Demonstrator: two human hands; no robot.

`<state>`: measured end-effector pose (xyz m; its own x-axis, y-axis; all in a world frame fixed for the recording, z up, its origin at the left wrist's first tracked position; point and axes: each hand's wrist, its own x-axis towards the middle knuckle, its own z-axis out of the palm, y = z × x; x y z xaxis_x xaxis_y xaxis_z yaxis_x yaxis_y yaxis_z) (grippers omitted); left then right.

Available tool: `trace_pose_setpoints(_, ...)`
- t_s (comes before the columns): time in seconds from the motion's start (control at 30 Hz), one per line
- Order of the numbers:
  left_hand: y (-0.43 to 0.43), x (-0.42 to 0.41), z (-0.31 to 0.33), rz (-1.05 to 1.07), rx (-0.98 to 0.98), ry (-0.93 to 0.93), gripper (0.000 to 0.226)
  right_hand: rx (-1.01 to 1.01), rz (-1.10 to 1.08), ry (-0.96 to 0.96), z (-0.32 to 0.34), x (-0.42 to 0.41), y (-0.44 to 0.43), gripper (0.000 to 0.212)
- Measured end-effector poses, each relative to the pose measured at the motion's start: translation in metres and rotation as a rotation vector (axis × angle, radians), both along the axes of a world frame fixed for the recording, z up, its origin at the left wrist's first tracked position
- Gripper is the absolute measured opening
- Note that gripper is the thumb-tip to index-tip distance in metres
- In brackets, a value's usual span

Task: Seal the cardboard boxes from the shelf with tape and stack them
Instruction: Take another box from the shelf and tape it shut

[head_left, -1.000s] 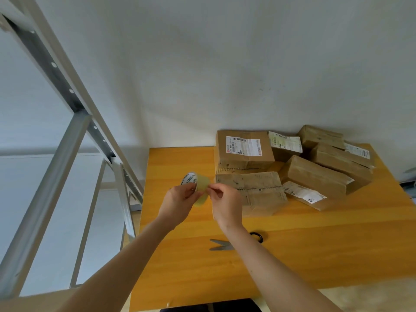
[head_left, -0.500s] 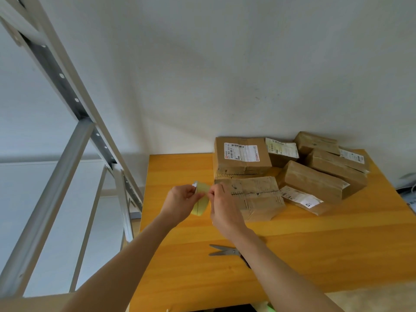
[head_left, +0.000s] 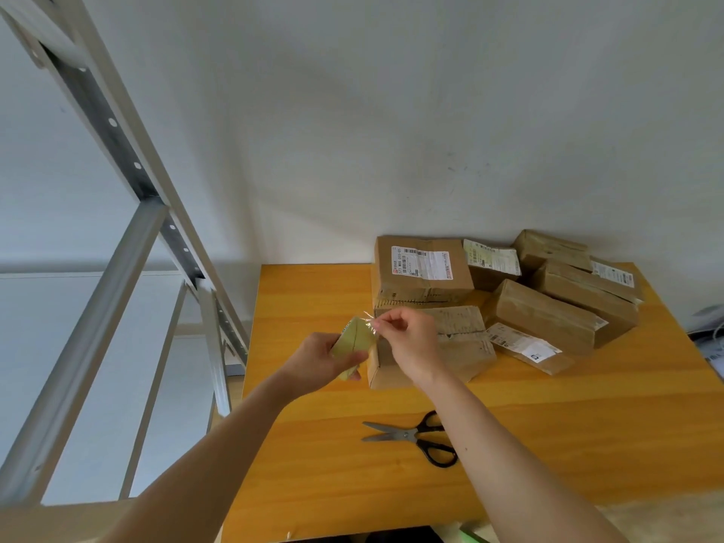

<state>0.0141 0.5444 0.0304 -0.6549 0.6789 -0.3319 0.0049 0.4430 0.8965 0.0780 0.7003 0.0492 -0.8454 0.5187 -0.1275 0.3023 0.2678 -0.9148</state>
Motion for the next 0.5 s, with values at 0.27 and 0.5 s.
trace_pose_setpoints(0.27, 0.006, -0.033, -0.012, -0.033, -0.173, 0.174, 0.037, -0.094, -0.144, 0.029, -0.002, 0.005, 0.005, 0.015)
trace_pose_setpoints(0.5, 0.007, -0.057, -0.025, 0.026, -0.257, 0.241, 0.053, -0.210, -0.375, -0.080, -0.026, 0.008, 0.003, 0.012)
